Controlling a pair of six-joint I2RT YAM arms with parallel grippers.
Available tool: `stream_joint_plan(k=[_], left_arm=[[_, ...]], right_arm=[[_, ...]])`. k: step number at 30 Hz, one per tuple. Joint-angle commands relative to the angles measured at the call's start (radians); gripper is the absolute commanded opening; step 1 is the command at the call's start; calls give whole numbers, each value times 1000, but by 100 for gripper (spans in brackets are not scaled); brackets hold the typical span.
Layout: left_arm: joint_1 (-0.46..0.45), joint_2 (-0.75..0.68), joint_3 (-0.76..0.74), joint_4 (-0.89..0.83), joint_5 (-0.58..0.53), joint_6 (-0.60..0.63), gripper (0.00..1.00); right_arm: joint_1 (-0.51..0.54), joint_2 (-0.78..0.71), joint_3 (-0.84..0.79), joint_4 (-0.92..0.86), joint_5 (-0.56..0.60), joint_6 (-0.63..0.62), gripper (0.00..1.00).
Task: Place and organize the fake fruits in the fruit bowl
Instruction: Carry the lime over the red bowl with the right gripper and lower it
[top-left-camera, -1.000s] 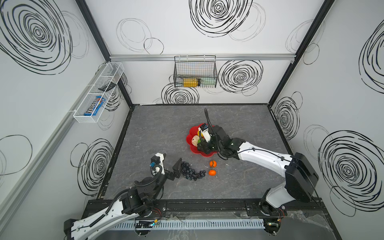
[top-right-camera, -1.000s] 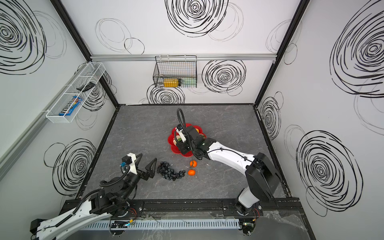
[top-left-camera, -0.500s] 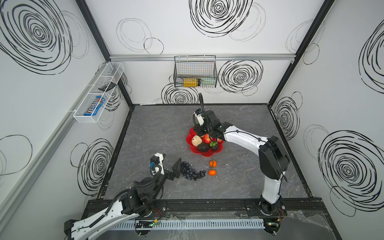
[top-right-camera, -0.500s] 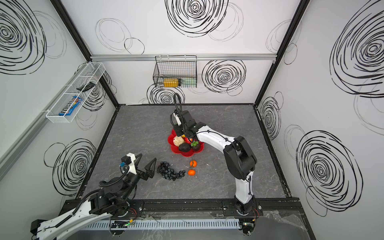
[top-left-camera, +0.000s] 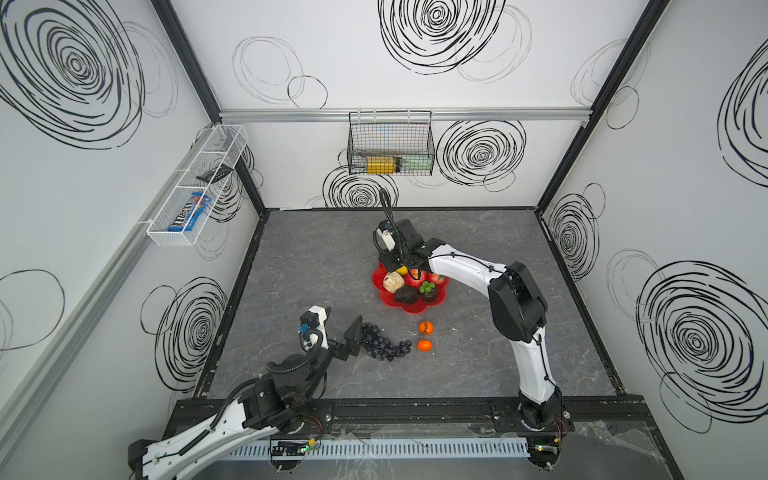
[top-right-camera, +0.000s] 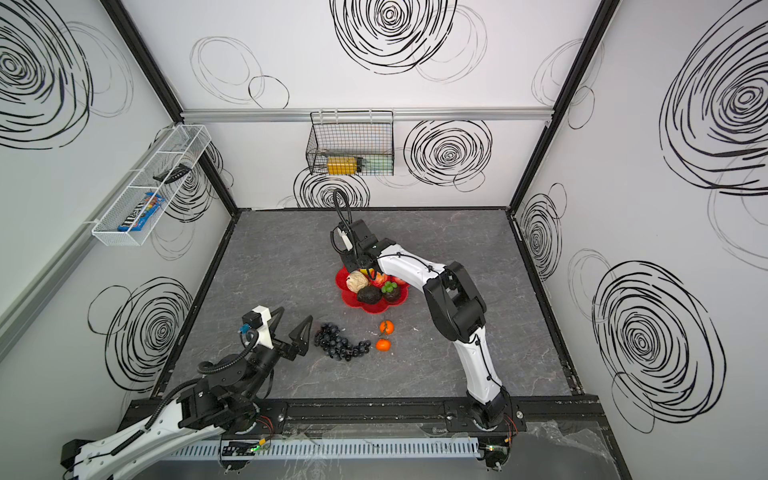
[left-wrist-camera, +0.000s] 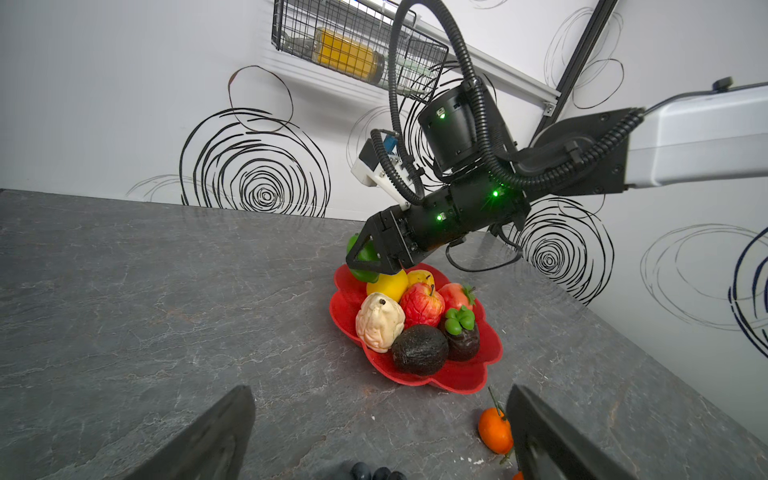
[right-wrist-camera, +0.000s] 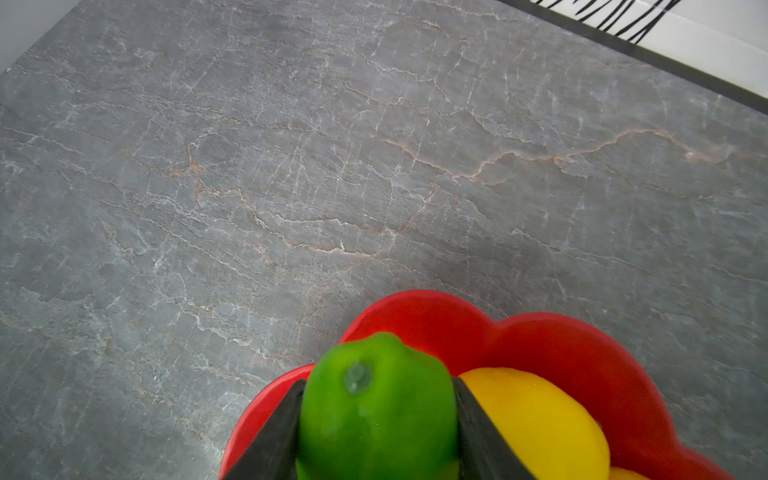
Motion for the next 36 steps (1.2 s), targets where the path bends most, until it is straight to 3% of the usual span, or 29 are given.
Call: stream_joint_plan(k=[1, 13, 22, 36], left_arm=[[5, -12, -4, 13, -6, -7, 98], [7, -12, -4, 14, -2, -5, 98], [8, -17, -5, 13, -1, -5, 97], [10, -3, -4, 21, 2, -3, 97]], right_arm=[[-1, 28, 41, -42, 14, -27, 50], [1, 69, 75, -62, 19, -29, 52], [2, 69, 78, -63, 20, -29, 60], [24, -10, 131, -138, 35, -34, 68]])
